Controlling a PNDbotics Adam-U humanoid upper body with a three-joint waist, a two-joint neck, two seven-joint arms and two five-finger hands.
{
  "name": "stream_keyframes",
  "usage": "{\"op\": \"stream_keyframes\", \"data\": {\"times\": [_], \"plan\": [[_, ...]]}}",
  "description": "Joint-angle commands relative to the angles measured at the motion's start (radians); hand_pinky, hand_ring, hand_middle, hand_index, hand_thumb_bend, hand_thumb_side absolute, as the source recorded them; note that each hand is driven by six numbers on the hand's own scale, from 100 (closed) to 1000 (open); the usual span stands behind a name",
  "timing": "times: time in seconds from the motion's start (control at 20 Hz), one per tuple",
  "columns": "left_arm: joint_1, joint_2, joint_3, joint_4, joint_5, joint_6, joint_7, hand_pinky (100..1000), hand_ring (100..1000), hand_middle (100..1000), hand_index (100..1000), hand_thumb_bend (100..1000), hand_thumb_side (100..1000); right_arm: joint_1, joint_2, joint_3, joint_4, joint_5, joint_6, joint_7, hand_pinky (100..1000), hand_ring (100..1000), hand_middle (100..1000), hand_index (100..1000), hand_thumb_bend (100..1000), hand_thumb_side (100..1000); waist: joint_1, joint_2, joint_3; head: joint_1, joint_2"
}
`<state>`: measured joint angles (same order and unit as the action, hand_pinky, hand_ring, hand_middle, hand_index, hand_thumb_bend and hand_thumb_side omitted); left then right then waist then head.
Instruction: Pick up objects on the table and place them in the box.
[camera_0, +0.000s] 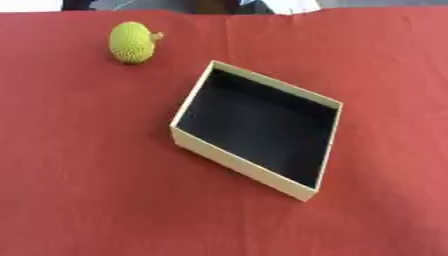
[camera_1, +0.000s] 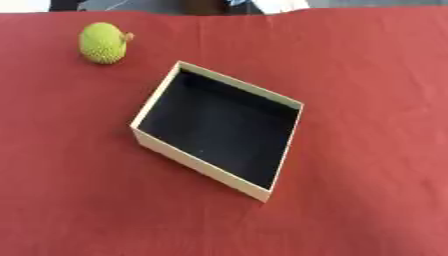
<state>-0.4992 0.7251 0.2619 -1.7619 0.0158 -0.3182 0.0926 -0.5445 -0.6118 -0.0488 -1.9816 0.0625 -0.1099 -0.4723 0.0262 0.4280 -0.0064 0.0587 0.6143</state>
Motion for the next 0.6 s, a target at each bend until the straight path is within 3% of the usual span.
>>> {"op": "stream_keyframes", "data": {"times": [0.05,0.25,0.3,0.35,0.6], "plan": [[-0.049,0.1,-0.033,0.119,-0.043,-0.01,-0.046,764,730,683,848,100,643,-0.006,-0.033,-0.002,-0.018,-0.004,-0.001,0.008,773,713,608,774,132,555,0.003,-0.032,-0.002,0.0,0.007],[-0.113,0.142,-0.103,0.285,-0.075,-0.051,-0.109,768,731,684,851,100,706,-0.004,-0.033,0.005,-0.018,-0.007,0.001,0.015,773,713,607,774,132,555,0.009,-0.037,-0.006,0.004,0.013],[-0.133,0.146,-0.123,0.321,-0.078,-0.059,-0.134,770,734,688,853,100,673,-0.005,-0.032,0.007,-0.018,-0.008,0.002,0.017,773,713,607,774,133,553,0.01,-0.038,-0.007,0.006,0.015],[-0.154,0.146,-0.14,0.352,-0.084,-0.064,-0.157,773,737,692,855,100,721,-0.005,-0.031,0.008,-0.018,-0.009,0.002,0.019,773,713,607,774,132,555,0.01,-0.039,-0.007,0.008,0.017],[-0.269,0.111,-0.203,0.48,-0.15,-0.083,-0.237,779,743,694,852,100,723,-0.009,-0.028,0.014,-0.018,-0.014,0.003,0.027,773,713,607,774,131,555,0.01,-0.044,-0.01,0.018,0.023]]}}
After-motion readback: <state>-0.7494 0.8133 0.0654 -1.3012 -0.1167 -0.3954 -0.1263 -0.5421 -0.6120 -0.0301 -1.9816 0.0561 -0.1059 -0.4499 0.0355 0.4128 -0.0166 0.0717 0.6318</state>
